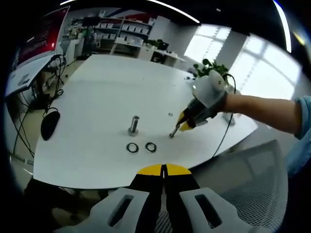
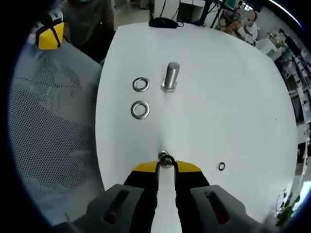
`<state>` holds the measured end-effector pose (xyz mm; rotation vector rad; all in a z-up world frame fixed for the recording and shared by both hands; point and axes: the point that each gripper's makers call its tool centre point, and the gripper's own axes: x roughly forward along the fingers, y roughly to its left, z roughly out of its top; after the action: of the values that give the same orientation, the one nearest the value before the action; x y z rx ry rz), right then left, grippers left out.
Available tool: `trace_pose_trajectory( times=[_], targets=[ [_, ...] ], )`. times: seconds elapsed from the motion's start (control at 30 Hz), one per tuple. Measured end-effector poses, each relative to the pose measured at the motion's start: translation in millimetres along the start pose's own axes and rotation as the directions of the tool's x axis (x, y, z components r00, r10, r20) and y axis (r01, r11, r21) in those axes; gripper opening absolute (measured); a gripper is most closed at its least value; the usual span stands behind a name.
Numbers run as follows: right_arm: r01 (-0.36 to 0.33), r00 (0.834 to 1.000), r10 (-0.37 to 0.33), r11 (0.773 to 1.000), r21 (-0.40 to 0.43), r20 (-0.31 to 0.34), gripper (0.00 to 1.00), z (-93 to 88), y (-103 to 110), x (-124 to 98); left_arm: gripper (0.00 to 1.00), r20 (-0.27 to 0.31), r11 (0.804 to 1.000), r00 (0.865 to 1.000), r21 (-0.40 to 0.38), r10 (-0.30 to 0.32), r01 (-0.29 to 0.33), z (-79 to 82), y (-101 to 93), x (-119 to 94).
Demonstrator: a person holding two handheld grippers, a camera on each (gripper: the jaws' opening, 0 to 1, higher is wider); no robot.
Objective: Place the washer onto the threaded stud by aligning its center hole with the stud, sliding it down to the base, and recovering from edge contact or off-axis alignment until the washer reaches the visible bottom stop.
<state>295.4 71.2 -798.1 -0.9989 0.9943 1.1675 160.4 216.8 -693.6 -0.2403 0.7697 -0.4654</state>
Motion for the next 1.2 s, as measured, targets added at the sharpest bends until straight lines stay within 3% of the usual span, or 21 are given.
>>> trace_pose_trajectory(
  times=[0.47,0.83,1.0,1.2],
  targets=[
    [-0.041,0.997,0.04,0.999,-0.024,-0.059,0.13,-10.4,19.6,25.1,0.0,-0.015,1.0,1.0,0.001,-0.002,0.002,-2.1,-0.1,0.7],
    [-0.039,0.996,0.037,0.999,-0.027,-0.081,0.14,-17.1,21.3,32.0,0.0,-0.021,1.0,1.0,0.003,-0.006,0.006,-2.9,-0.9,1.1],
    [-0.04,0.998,0.039,0.999,-0.024,-0.046,0.26,-14.6,20.0,31.6,0.0,-0.022,1.0,1.0,0.005,-0.007,0.007,-3.0,-1.0,1.4],
    [-0.016,0.999,0.016,1.0,0.012,-0.037,0.27,-27.8,6.2,24.4,0.0,-0.019,1.0,1.0,0.005,-0.008,0.008,-2.5,-1.3,1.4]
  ],
)
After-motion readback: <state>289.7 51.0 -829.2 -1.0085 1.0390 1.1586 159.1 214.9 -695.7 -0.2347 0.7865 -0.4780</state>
